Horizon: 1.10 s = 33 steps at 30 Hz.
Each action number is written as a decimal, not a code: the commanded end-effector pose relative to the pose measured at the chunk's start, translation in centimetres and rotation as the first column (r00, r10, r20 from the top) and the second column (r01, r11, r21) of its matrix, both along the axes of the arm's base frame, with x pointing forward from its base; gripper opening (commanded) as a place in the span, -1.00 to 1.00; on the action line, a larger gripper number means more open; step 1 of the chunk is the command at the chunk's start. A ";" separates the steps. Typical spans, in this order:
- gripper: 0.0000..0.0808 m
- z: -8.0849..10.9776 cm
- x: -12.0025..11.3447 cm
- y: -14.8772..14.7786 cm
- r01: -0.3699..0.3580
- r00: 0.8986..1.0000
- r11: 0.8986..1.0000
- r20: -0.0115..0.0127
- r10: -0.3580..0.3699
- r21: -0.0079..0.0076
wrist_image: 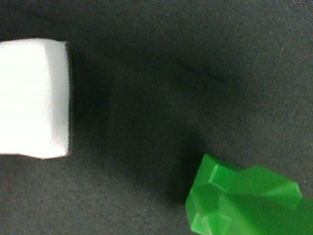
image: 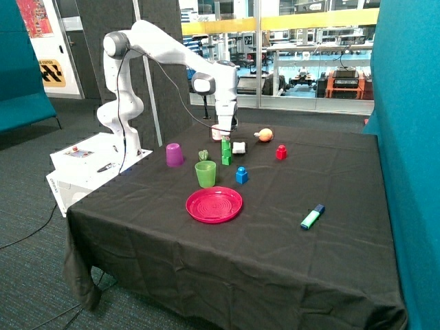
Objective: Stack green blocks
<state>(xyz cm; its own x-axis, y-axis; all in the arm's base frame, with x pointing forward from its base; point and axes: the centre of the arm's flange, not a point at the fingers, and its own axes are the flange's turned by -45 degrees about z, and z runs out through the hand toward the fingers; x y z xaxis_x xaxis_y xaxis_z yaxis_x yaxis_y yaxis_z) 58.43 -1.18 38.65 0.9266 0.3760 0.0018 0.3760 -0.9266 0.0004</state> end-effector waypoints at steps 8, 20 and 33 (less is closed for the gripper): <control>1.00 -1.0 0.1 0.0 0.005 1.000 1.000 -0.002 -0.005 0.000; 1.00 -0.8 0.1 -0.4 0.006 1.000 1.000 -0.002 -0.006 0.000; 1.00 1.3 -1.9 -0.1 -0.020 1.000 1.000 -0.002 0.020 0.000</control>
<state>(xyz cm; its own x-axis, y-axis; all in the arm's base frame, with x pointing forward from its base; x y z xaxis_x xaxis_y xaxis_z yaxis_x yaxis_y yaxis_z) 58.43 -1.18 38.65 0.9266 0.3760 0.0018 0.3760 -0.9266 0.0004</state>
